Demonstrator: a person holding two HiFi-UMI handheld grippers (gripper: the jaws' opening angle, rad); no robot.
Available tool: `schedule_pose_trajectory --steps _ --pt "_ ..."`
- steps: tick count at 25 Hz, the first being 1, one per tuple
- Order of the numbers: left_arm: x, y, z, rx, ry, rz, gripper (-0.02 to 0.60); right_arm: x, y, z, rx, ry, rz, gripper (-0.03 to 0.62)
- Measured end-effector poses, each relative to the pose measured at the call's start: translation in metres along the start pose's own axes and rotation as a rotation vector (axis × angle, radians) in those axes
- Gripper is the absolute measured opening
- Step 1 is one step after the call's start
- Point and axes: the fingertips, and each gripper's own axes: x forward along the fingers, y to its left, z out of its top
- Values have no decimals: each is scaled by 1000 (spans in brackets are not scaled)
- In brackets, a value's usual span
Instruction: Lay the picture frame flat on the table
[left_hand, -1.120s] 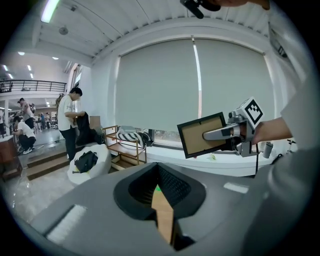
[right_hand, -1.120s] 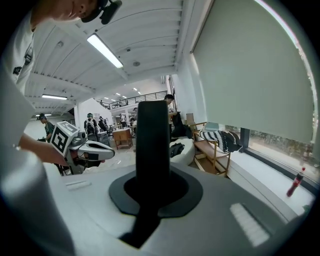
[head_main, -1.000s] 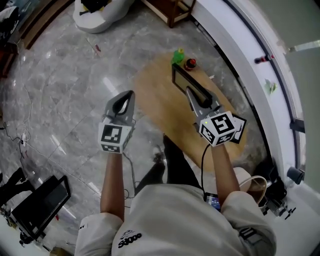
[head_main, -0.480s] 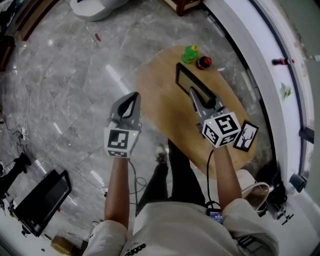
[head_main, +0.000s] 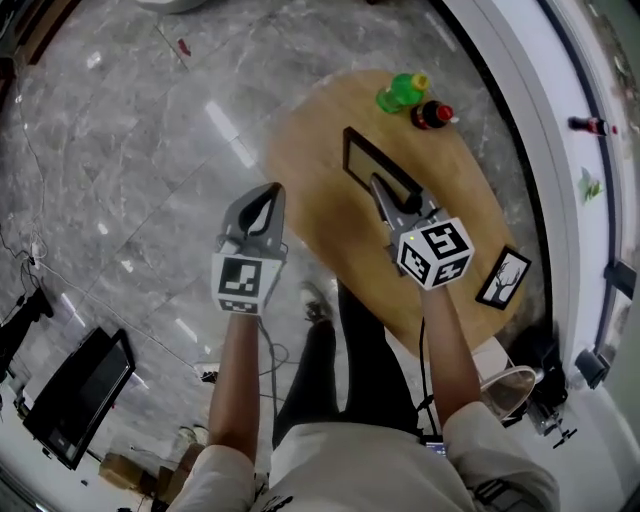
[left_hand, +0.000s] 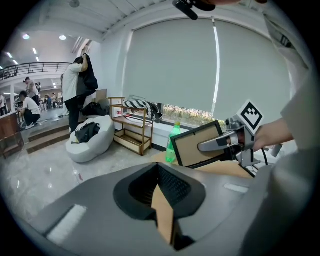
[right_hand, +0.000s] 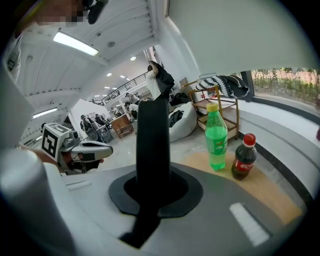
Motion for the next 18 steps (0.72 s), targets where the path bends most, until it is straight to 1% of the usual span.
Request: schedule_pose_trajectory --steps 8,13,18 --pt "33 6 -35 -31 37 -17 9 51 -12 -48 33 105 35 14" --pt "41 -3 -54 -13 76 -45 9 73 -14 -80 120 170 82 14" --pt "40 -3 -73 -38 99 -43 9 88 -19 -106 193 211 87 15"
